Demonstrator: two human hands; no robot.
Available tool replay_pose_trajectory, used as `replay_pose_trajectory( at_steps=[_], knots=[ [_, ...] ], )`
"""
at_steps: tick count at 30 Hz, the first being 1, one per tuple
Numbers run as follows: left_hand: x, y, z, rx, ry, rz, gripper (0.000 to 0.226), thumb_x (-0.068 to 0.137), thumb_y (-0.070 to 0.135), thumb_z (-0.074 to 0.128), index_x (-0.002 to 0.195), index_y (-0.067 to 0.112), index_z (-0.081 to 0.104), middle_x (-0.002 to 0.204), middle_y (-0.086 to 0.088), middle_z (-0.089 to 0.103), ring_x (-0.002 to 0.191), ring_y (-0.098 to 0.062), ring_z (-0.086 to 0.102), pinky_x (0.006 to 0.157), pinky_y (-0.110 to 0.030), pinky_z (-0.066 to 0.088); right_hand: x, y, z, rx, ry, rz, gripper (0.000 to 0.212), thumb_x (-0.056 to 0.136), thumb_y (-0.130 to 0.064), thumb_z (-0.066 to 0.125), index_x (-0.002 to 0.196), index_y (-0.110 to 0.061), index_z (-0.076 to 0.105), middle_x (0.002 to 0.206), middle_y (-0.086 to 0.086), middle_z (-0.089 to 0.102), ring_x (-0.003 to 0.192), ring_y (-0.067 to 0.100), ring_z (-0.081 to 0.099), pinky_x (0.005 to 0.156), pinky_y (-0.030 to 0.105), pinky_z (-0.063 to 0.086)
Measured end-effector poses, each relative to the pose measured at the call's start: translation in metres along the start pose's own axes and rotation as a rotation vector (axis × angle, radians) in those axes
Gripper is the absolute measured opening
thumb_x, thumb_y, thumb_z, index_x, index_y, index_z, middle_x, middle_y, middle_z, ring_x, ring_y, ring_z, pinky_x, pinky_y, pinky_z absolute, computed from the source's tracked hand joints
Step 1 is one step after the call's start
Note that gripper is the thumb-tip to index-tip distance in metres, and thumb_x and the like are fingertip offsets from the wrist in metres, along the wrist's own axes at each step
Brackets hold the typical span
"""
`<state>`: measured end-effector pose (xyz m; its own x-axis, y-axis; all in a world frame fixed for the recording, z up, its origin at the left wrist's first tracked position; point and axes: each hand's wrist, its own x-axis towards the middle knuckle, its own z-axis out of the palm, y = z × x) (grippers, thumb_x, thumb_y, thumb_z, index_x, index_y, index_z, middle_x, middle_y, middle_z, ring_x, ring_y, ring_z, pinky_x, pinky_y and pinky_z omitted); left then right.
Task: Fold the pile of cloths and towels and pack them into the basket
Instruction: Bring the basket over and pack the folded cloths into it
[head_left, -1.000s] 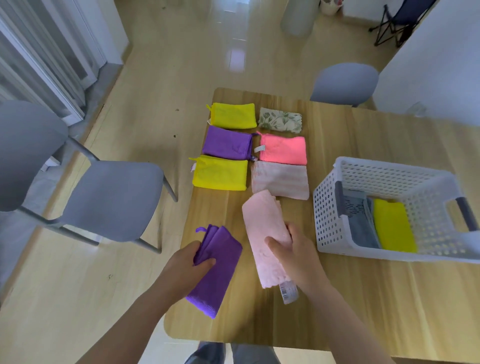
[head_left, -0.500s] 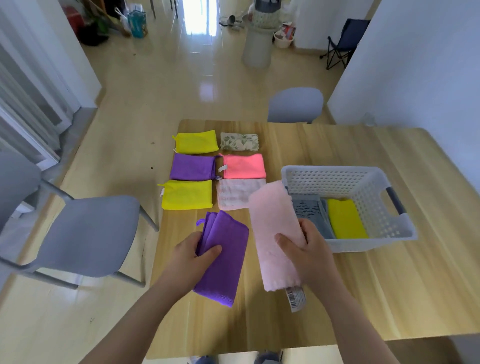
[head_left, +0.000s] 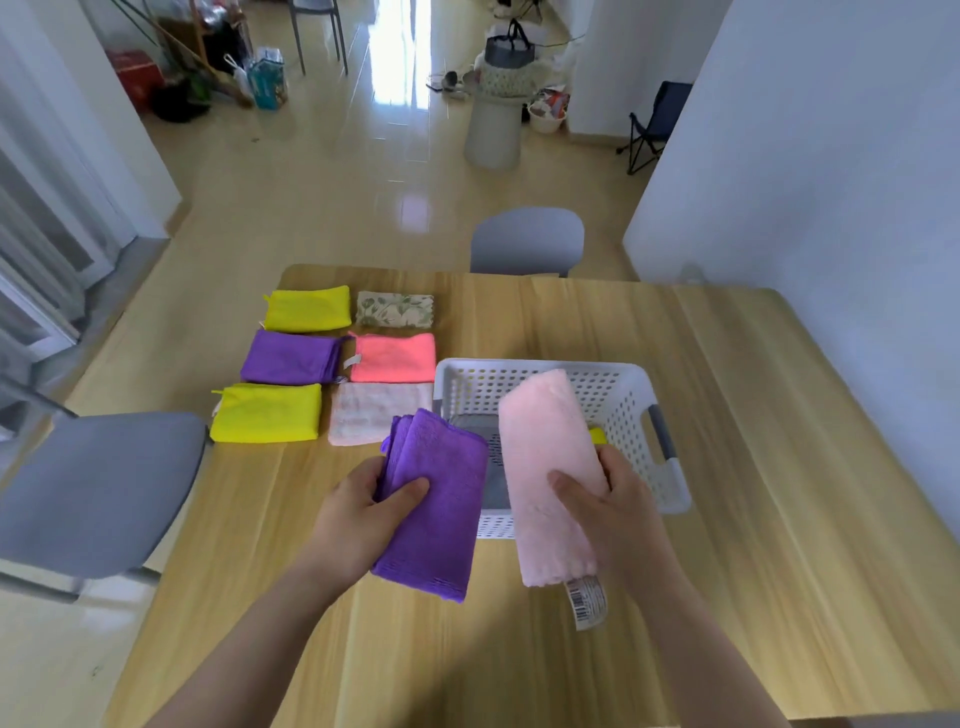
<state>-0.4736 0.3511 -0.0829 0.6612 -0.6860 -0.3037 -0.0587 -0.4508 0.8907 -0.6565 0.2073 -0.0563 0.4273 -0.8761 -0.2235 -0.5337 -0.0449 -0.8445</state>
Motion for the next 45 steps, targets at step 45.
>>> replay_pose_trajectory(
  at_steps=[45],
  knots=[
    [0.076, -0.042, -0.007, -0.249, 0.228, -0.260, 0.057, 0.065, 0.064, 0.053, 0.089, 0.012, 0.058, 0.094, -0.021, 0.062, 0.076, -0.026, 0.057, 0.070, -0.039, 0.042, 0.148, 0.070, 0.118, -0.091, -0.493, 0.575, 0.032, 0.090, -0.017, 0.045, 0.121, -0.011, 0.050, 0.102, 0.011, 0.065, 0.093, 0.029, 0.065, 0.087, 0.043, 0.055]
  ],
)
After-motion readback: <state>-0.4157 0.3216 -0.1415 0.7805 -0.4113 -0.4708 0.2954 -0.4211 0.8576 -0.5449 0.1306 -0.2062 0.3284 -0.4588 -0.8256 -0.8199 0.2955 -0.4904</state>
